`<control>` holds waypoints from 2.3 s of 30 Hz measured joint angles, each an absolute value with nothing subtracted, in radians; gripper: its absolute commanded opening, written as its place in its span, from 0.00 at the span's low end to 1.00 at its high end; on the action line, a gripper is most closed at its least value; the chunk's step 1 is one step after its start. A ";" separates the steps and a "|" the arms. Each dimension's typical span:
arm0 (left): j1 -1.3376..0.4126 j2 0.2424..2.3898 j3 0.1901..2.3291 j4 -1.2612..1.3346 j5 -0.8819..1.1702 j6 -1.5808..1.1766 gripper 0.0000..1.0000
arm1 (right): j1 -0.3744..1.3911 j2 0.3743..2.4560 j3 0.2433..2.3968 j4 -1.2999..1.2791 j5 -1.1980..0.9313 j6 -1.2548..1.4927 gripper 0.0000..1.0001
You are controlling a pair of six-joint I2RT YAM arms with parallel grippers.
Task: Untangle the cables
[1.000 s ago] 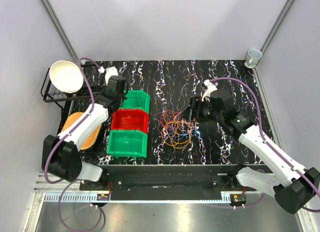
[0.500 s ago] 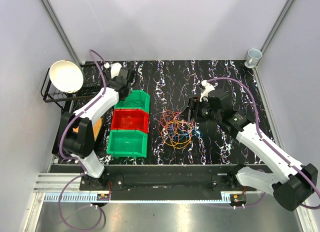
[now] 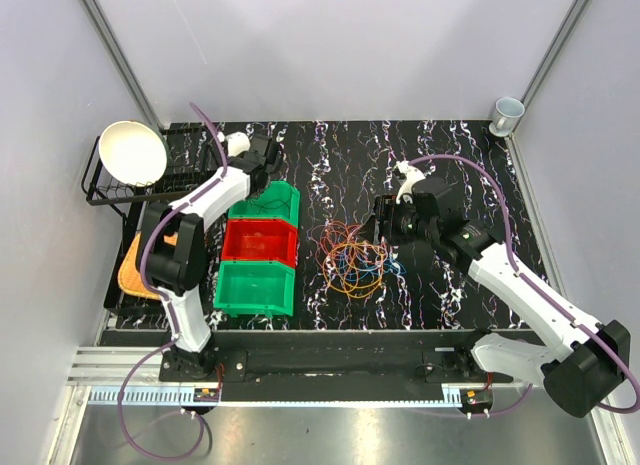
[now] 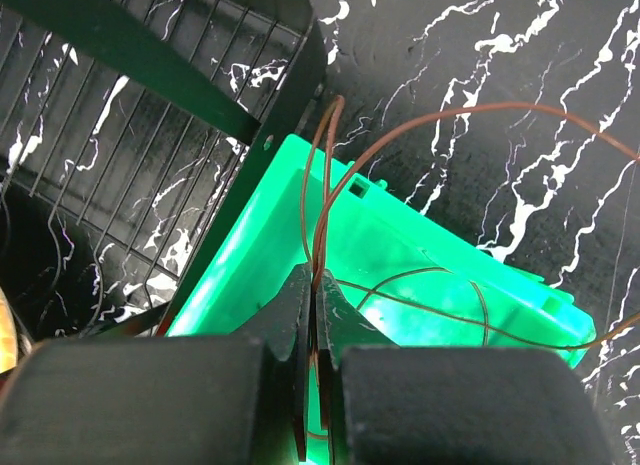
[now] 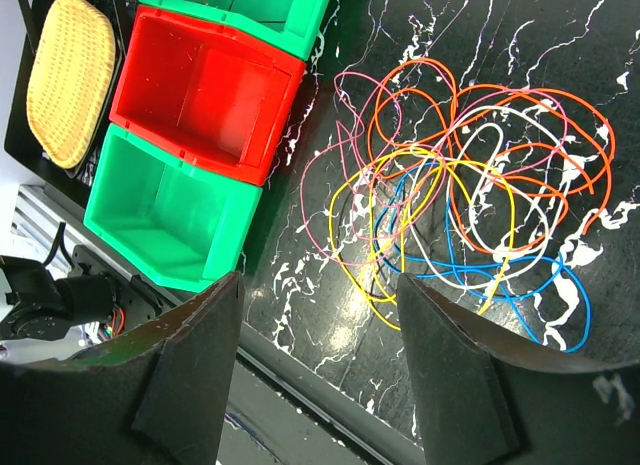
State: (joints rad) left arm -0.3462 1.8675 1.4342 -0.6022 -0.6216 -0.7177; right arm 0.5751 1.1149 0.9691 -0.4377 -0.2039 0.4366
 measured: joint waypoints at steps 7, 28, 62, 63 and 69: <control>-0.347 1.810 1.309 -0.567 -0.627 -0.766 0.01 | 0.575 1.121 0.966 -0.431 -0.205 0.428 0.68; -0.396 1.554 1.189 -0.443 -0.577 -0.726 0.71 | 0.575 1.108 0.962 -0.431 -0.230 0.433 0.68; -0.539 0.981 0.857 -0.350 -0.273 -0.510 0.85 | 0.575 1.102 0.962 -0.468 0.009 0.574 0.71; -0.564 1.004 0.859 -0.348 -0.263 -0.504 0.84 | 0.575 1.102 0.962 -0.472 0.023 0.582 0.71; -0.673 1.156 0.864 -0.350 -0.196 -0.496 0.74 | 0.575 1.110 0.962 -0.511 0.101 0.648 0.67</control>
